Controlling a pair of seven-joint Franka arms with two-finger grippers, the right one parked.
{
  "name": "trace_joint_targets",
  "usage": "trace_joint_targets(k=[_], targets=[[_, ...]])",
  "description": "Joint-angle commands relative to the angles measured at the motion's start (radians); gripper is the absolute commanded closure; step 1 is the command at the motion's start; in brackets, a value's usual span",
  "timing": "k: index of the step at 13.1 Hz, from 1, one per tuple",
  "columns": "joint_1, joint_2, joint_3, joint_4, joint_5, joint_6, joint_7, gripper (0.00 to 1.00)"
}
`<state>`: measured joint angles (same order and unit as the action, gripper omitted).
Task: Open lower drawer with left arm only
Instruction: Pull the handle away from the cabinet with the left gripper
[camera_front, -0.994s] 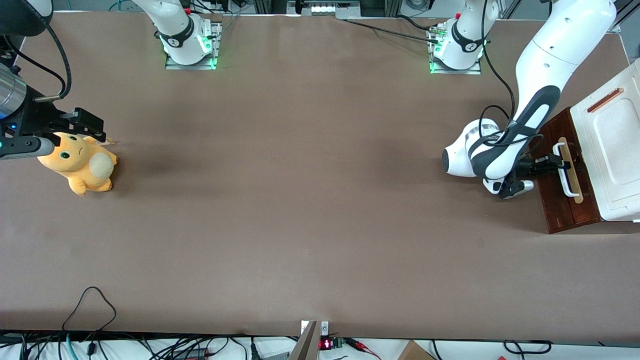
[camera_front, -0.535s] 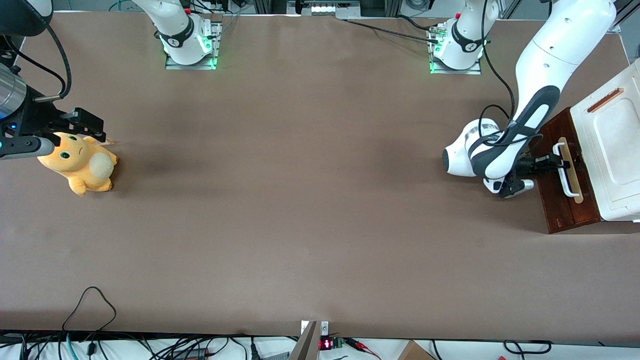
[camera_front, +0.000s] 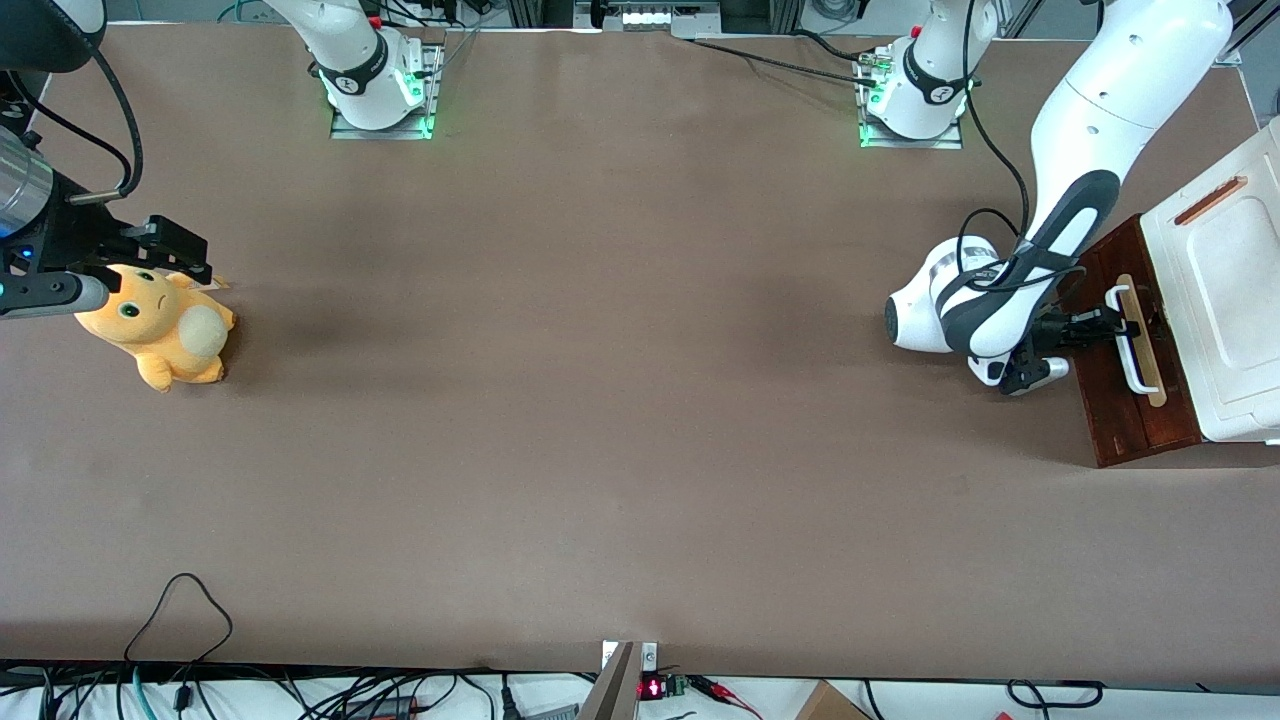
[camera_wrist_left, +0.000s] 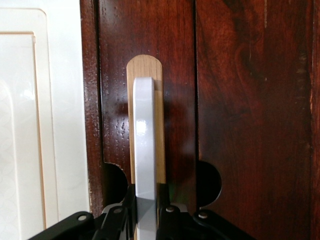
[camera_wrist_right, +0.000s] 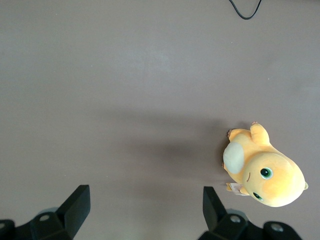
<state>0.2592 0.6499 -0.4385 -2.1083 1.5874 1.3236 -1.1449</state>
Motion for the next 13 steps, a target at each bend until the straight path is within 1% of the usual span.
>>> trace_joint_targets(k=[1,6,9,13], targets=[[0.008,-0.023,-0.005,-0.025,0.016,0.003,-0.009,0.89],[-0.012,-0.030,-0.015,-0.022,0.013,0.003,0.004,0.96],[-0.072,-0.029,-0.028,-0.016,0.003,-0.001,0.002,0.97],[-0.182,-0.036,-0.037,-0.007,-0.090,-0.017,-0.001,0.97]])
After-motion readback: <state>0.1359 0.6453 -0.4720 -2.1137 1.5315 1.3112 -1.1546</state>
